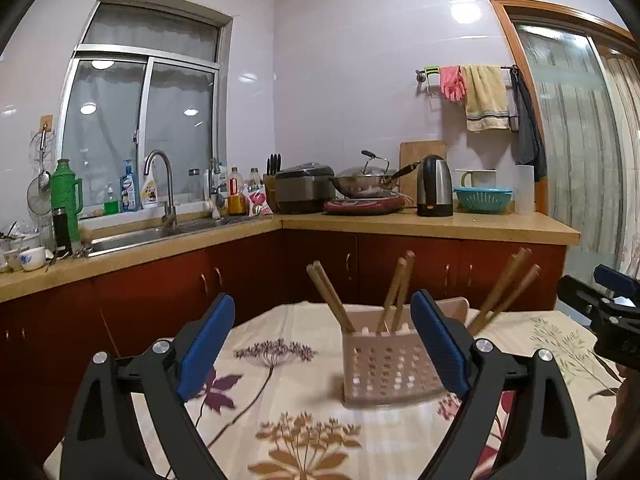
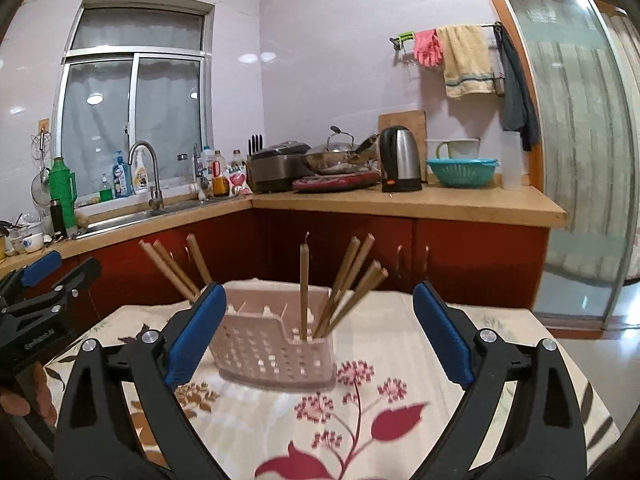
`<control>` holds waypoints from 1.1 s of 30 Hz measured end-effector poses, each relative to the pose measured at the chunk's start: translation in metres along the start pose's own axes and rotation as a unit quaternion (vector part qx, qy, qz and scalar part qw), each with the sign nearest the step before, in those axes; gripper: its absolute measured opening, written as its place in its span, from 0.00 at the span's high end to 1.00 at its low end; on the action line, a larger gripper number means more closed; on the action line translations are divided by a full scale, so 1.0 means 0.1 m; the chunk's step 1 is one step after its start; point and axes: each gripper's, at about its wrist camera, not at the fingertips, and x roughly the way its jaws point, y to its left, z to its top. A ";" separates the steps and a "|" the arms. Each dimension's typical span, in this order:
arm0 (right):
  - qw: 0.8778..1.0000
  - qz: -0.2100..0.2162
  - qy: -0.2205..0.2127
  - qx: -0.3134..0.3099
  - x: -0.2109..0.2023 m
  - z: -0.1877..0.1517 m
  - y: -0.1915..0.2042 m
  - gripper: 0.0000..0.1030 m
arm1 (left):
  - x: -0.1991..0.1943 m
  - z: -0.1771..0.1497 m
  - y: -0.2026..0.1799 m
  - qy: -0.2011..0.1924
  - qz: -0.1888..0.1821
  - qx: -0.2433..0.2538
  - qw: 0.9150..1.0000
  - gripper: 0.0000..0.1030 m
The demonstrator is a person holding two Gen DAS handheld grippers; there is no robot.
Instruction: Organize utensils
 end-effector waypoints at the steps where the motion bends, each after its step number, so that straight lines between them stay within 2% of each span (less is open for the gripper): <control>1: 1.000 -0.001 0.004 0.001 -0.06 -0.03 0.00 0.10 | -0.06 -0.02 -0.01 0.004 0.001 0.000 1.000 0.15; 9: 1.000 -0.010 0.012 -0.003 -0.49 -0.12 0.05 0.10 | -0.50 -0.09 0.01 0.021 0.005 -0.010 1.000 0.14; 14: 1.000 -0.016 0.001 -0.004 -0.80 -0.09 0.07 0.09 | -0.75 -0.07 0.02 0.019 0.016 -0.012 1.000 0.13; 20: 1.000 -0.023 -0.012 -0.013 -1.09 -0.02 0.13 0.06 | -1.04 0.01 0.01 0.007 0.009 -0.016 1.000 0.13; 33: 0.999 -0.031 -0.039 -0.014 -1.43 0.11 0.14 0.06 | -1.32 0.06 0.04 -0.001 -0.002 -0.023 1.000 0.13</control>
